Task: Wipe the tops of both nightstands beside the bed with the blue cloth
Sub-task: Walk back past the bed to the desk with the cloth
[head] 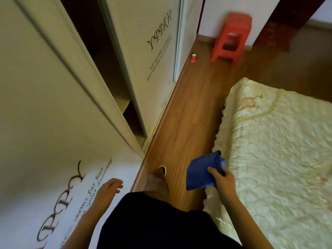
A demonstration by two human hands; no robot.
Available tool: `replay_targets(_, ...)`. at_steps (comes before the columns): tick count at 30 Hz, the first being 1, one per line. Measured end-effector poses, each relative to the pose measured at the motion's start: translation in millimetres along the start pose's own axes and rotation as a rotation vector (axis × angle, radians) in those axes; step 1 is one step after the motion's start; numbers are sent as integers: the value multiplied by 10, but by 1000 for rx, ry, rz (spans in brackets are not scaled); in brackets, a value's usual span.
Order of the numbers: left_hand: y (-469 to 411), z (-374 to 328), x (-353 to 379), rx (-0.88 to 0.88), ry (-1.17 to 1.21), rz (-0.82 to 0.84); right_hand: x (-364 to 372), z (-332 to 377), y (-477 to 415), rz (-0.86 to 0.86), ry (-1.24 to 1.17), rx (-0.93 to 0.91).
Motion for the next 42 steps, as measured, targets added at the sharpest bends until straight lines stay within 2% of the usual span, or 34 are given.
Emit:
replay_targets(8,-1481,-2396,786,181,-196,322,-249,915,-892,-291,-63,60)
replay_targets(14,-2294,-3813,1474,316,-308,405,-732,1229,-1682,-453,-202,159)
replay_targets(20,-3054,-4741,2020,276,-281,337,-944,1843,-3082,-444,-257,166)
replay_targets(32,-4474,-6159,2200,78,-142,64,-579,4039,-5733,-184,-156,77)
replay_targets(37,-5289,-7123,2737,94,-177,131,-552,4565,-6803,-210,-177,97)
replay_targets(42,-6166,-8709,3461,251,-336,269,-851,5075,-7572,-388,-307,164)
Point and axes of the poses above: each hand's wrist, its own y-axis away from the middle knuckle, its own x-axis out of the palm, z = x × y, the point moved 8 cm from there along -y, towards the middle knuckle, and after that the axes turned 1 degree about -z, right-handed, at the moved point
